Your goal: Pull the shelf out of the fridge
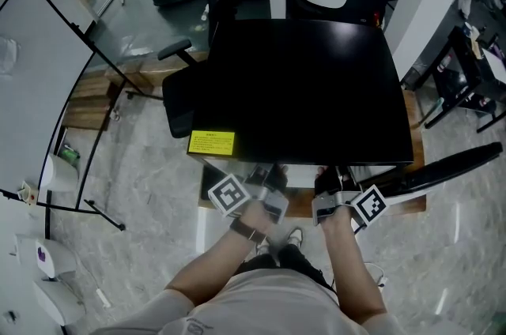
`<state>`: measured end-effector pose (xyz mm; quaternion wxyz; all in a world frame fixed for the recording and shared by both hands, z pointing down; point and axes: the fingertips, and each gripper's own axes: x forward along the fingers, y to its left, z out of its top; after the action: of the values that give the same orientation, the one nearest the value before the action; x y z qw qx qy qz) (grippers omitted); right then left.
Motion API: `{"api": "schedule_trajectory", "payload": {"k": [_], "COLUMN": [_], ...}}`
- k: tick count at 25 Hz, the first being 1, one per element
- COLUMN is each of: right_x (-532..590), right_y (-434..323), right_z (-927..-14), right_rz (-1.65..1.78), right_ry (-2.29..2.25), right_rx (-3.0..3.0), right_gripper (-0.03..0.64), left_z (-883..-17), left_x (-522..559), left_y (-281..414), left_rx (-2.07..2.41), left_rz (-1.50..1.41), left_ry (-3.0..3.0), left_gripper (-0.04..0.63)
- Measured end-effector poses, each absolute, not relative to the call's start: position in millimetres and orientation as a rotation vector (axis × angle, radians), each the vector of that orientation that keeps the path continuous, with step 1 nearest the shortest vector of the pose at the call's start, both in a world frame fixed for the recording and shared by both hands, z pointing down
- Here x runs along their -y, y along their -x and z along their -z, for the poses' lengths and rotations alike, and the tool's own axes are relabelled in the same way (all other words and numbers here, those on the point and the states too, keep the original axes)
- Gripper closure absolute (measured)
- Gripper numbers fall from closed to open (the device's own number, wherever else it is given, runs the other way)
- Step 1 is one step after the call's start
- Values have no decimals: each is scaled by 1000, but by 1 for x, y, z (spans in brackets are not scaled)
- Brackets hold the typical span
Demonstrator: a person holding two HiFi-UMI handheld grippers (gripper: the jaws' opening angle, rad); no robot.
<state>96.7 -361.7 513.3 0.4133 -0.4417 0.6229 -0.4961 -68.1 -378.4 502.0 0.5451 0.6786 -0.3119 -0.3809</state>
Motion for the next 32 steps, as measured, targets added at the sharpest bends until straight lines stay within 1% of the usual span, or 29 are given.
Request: {"api": "schedule_trajectory", "payload": {"k": [13,21,25,32], "right_x": [353,340,333,321], "right_y": [-99,-97,-97,-96], "right_z": [-518,-517,-518,-517], "right_rz": [1274,1278,1281,1284], "right_ry": [1111,1112,1116,1113], "right_rx": [-1498,-1492,-1493,-1497], "right_gripper": [572,572,572,572], "left_z": [-504,-514,-505,-515], "left_x": [371,357,352,338], "left_y": [67,72,69,74], "left_rx": [751,787,755,807], "left_rz": [898,842,863,804], "left_ry": [-1560,-1562,-1568,-1577], "left_gripper": [563,563,563,563]}}
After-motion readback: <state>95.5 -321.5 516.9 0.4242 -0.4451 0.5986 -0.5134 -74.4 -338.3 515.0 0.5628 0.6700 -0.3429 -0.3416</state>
